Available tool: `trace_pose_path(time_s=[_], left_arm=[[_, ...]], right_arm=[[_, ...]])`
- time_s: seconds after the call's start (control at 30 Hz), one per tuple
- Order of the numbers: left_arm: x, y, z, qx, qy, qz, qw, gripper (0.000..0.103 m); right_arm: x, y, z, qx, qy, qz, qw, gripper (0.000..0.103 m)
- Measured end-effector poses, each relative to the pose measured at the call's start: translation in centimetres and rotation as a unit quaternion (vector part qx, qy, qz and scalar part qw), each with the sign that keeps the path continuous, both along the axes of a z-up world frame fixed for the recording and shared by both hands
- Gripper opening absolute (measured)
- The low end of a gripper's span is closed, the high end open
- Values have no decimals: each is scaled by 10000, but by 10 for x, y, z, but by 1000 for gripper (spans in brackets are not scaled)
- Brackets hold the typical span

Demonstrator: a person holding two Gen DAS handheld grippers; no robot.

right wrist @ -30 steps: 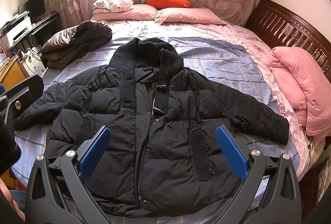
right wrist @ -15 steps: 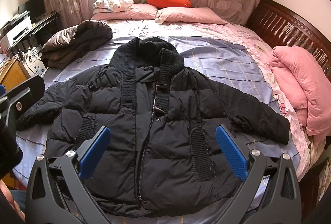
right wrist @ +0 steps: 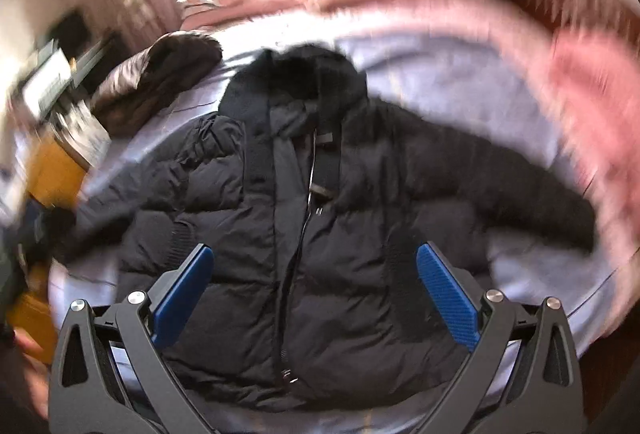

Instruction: Fold large clothes

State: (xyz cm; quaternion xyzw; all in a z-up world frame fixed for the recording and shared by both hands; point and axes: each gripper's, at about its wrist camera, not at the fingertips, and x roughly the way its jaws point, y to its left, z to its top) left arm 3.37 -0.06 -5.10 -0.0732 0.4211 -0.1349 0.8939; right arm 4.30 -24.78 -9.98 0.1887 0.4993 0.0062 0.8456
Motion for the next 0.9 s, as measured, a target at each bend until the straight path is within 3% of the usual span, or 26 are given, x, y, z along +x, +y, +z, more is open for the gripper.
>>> trace_pose_path(time_s=[0.1, 0.17, 0.23, 0.33, 0.47, 0.6, 0.67, 0.7, 0.77, 0.83, 0.87, 0.9], left_arm=[[31, -23, -29, -72, 669, -190, 9976, 101], [53, -52, -53, 59, 1265, -432, 9910, 101], [68, -85, -72, 241, 1643, -712, 9835, 101], [78, -133, -100, 718, 1715, -1086, 9765, 101], [78, -179, -145, 1468, 1778, -1564, 9604, 101], [78, -209, -187, 1823, 2061, -2049, 9393, 101], [82, -215, -205, 2045, 2046, -2157, 9326, 101], [82, -218, -211, 2161, 2032, -2164, 9301, 101], [83, -222, -223, 2261, 2123, -2209, 9247, 101], [84, -223, -233, 2220, 2343, -2248, 9194, 101], [85, -223, -236, 2217, 2426, -2256, 9171, 101], [85, -223, -242, 2237, 2552, -2270, 9128, 101]], right_arm=[[19, -97, -40, 627, 619, -952, 9916, 102], [21, -171, -77, 1222, 998, -1720, 9724, 102], [11, -237, -116, 1981, 1161, -2546, 9394, 102], [3, -300, -153, 2250, 1420, -3059, 9142, 102], [-19, -374, -195, 2560, 1322, -3741, 8815, 102], [-33, -391, -238, 3213, 1758, -4020, 8392, 102], [-33, -388, -243, 3286, 1960, -3980, 8338, 102], [-33, -388, -240, 3357, 1816, -4022, 8322, 102], [-33, -400, -223, 3360, 1232, -4191, 8344, 102], [-29, -413, -200, 3115, 689, -4248, 8472, 101], [-31, -414, -192, 2977, 522, -4233, 8541, 89], [-31, -415, -183, 2774, 403, -4224, 8620, 69]])
